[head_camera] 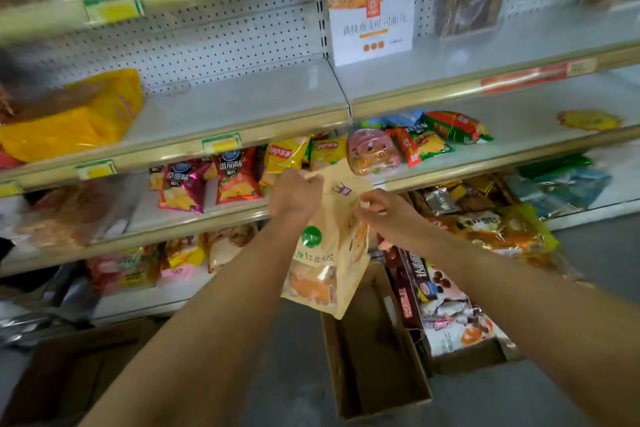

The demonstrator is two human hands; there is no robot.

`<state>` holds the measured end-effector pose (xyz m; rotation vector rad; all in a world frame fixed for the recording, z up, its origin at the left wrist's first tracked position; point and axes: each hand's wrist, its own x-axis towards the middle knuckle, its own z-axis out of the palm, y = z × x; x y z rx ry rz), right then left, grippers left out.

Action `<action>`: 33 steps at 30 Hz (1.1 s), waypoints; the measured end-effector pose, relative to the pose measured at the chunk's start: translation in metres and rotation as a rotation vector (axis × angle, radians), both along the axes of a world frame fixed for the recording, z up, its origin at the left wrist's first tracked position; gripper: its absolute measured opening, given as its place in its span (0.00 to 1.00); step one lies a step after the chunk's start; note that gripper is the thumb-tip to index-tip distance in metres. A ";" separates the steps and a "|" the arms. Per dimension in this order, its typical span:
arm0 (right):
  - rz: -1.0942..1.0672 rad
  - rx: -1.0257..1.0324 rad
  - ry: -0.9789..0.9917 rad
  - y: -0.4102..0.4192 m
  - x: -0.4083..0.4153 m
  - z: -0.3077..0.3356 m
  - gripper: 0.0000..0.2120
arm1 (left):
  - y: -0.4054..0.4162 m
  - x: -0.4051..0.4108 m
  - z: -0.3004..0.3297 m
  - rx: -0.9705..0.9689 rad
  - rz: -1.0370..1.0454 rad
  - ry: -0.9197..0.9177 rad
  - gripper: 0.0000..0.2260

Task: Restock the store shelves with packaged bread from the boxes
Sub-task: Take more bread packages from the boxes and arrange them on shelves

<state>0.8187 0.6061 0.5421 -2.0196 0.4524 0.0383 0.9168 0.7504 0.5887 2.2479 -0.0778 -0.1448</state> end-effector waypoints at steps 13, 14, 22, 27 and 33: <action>0.369 -0.996 -0.100 0.018 0.027 0.162 0.06 | 0.046 -0.012 0.118 0.173 -0.485 -0.332 0.12; 0.402 -0.979 -0.065 0.020 0.028 0.171 0.07 | 0.049 -0.010 0.123 0.176 -0.484 -0.342 0.11; 0.300 -0.740 -0.057 0.047 0.045 0.210 0.07 | 0.067 -0.012 0.143 -0.133 -0.293 -0.407 0.20; 0.024 -0.171 -0.003 0.068 0.056 0.221 0.07 | 0.087 -0.025 0.147 -0.116 -0.317 -0.313 0.20; -0.200 0.150 -0.091 0.085 0.063 0.233 0.04 | 0.116 -0.049 0.152 -0.412 -0.379 -0.129 0.20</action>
